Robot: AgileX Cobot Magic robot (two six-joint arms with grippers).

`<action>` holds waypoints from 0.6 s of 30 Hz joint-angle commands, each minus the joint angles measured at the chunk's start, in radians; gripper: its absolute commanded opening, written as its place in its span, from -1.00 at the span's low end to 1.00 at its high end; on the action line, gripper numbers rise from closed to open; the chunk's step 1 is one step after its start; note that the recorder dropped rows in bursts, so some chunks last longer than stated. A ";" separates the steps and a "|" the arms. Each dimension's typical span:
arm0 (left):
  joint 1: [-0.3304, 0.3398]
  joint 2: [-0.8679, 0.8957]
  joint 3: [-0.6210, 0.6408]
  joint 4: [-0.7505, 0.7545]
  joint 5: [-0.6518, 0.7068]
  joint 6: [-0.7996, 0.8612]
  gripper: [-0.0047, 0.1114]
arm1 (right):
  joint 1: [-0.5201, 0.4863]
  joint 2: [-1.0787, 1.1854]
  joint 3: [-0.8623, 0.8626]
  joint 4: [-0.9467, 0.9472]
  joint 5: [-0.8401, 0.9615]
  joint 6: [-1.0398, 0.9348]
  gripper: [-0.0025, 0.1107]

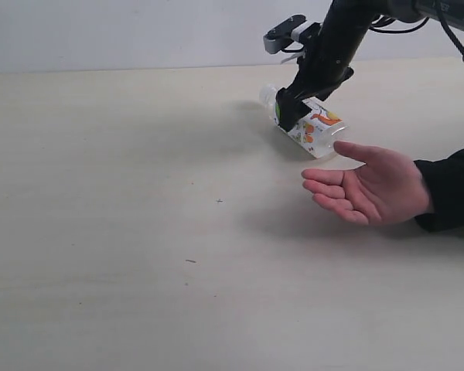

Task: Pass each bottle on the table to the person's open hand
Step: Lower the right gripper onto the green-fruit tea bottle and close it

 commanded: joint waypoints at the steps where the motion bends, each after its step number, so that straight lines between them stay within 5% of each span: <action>1: 0.002 -0.003 0.003 -0.001 -0.005 0.007 -0.92 | -0.001 0.011 -0.010 0.000 -0.029 -0.010 0.81; 7: 0.002 -0.003 0.003 -0.001 -0.005 0.007 -0.92 | -0.001 0.025 -0.010 0.000 -0.052 -0.010 0.77; 9: 0.002 -0.003 0.003 -0.001 -0.005 0.007 -0.92 | -0.001 0.027 -0.010 0.000 -0.048 -0.008 0.58; 11: 0.002 -0.003 0.003 -0.001 -0.005 0.007 -0.92 | -0.001 0.027 -0.010 0.000 -0.033 -0.003 0.23; 12: 0.002 -0.003 0.003 -0.001 -0.005 0.007 -0.92 | -0.001 0.027 -0.010 0.000 -0.022 -0.002 -0.14; 13: 0.002 -0.003 0.003 -0.001 -0.005 0.007 -0.92 | -0.001 0.027 -0.010 0.000 -0.019 -0.002 -0.32; 14: 0.002 -0.003 0.003 -0.001 -0.005 0.007 -0.92 | -0.001 0.027 -0.010 0.000 -0.017 -0.004 -0.77; 15: 0.002 -0.003 0.003 -0.001 -0.005 0.007 -0.92 | -0.001 0.027 -0.012 0.000 -0.013 -0.004 -0.95; 18: 0.002 -0.003 0.003 -0.001 -0.005 0.007 -0.92 | -0.001 0.027 -0.044 0.003 0.013 0.003 -0.96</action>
